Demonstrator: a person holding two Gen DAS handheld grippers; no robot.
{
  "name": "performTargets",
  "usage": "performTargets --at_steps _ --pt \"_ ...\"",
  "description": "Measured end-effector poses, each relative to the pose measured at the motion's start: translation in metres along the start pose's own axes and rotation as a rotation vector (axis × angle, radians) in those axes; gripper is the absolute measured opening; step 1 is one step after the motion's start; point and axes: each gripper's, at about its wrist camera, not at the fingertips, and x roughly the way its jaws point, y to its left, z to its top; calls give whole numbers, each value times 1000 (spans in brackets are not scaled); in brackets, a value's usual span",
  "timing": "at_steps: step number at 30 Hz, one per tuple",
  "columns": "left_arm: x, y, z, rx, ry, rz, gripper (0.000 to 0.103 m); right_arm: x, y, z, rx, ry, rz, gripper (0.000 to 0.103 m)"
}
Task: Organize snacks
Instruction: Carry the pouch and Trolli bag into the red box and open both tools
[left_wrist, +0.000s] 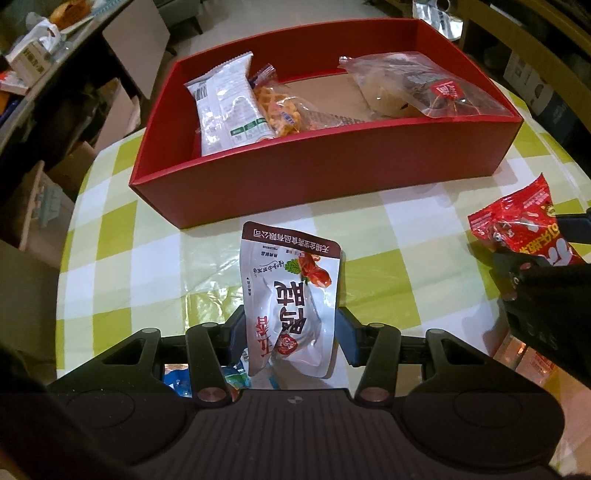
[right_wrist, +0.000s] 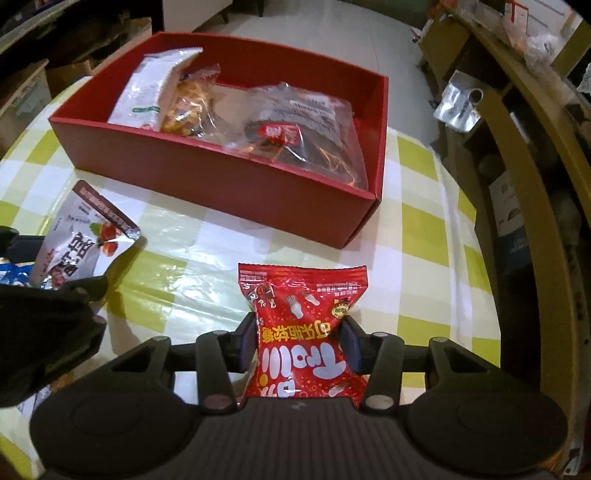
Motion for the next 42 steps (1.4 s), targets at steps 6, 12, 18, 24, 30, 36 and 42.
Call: performTargets --at_steps 6,12,18,24,30,36,42 --pt "-5 4 3 -10 -16 0 57 -10 -2 5 -18 -31 -10 53" --pt "-14 7 6 -20 -40 -3 58 -24 -4 7 -22 -66 -7 53" --pt "-23 10 7 -24 -65 7 57 -43 -6 12 -23 -111 -8 53" --pt "-36 16 13 -44 -105 -4 57 -61 -12 22 -13 -159 -7 53" --pt "-46 25 24 -81 -138 -13 57 -71 -15 34 -14 -202 3 53" --pt "-55 35 37 -126 -176 -21 57 -72 -20 46 1 -234 19 53" --pt "-56 42 56 -154 -199 -19 57 -70 -23 65 -2 -267 22 53"
